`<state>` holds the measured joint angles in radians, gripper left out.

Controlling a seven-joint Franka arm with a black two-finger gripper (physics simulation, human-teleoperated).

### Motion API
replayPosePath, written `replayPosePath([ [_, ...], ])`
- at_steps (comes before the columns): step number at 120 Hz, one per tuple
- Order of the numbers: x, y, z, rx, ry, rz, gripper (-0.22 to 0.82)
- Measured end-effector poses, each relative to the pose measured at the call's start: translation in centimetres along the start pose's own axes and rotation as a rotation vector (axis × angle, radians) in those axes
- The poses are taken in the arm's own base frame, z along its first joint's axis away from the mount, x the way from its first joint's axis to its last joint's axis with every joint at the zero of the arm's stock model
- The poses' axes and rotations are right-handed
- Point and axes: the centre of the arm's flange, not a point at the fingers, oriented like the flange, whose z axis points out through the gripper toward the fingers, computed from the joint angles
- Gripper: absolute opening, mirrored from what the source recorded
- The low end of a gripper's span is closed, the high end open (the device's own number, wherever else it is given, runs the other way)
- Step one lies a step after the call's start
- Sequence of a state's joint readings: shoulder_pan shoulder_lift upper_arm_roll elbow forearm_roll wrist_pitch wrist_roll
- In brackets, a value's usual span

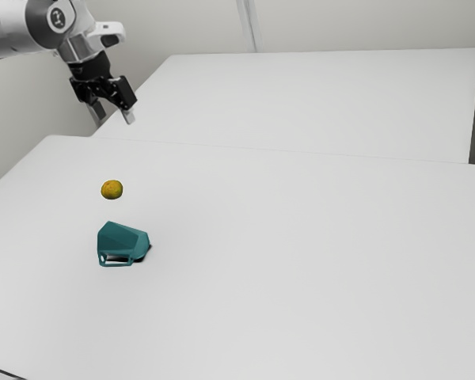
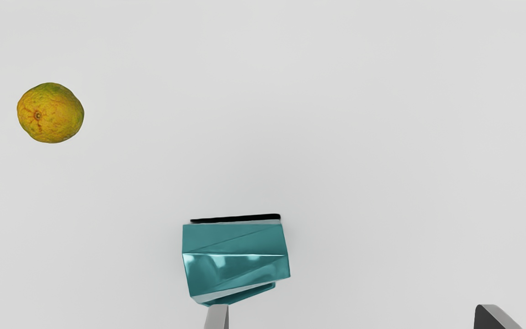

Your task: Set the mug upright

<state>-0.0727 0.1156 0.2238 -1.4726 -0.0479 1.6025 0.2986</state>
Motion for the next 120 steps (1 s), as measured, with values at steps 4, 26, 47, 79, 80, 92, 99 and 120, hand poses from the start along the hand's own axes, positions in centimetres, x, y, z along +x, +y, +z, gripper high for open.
replayPosePath([
  [4, -0.2, -0.3, 0.4, -0.001, -0.001, -0.001, 0.58],
  [26, -2.4, -2.6, 0.6, -0.005, 0.019, -0.029, 0.59],
  [47, -7.6, -5.0, 4.8, -0.043, 0.044, -0.083, 0.58],
  [79, -12.3, -8.2, 12.3, -0.14, 0.233, -0.222, 0.59],
  [80, -12.3, -8.2, 12.4, -0.141, 0.24, -0.224, 0.58],
  [92, -12.8, -8.7, 13.8, -0.171, 0.312, -0.253, 0.58],
  [99, -13.6, -9.3, 15.1, -0.215, 0.352, -0.289, 0.58],
  [120, -15.8, -11.0, 17.1, -0.267, 0.441, -0.309, 0.58],
])
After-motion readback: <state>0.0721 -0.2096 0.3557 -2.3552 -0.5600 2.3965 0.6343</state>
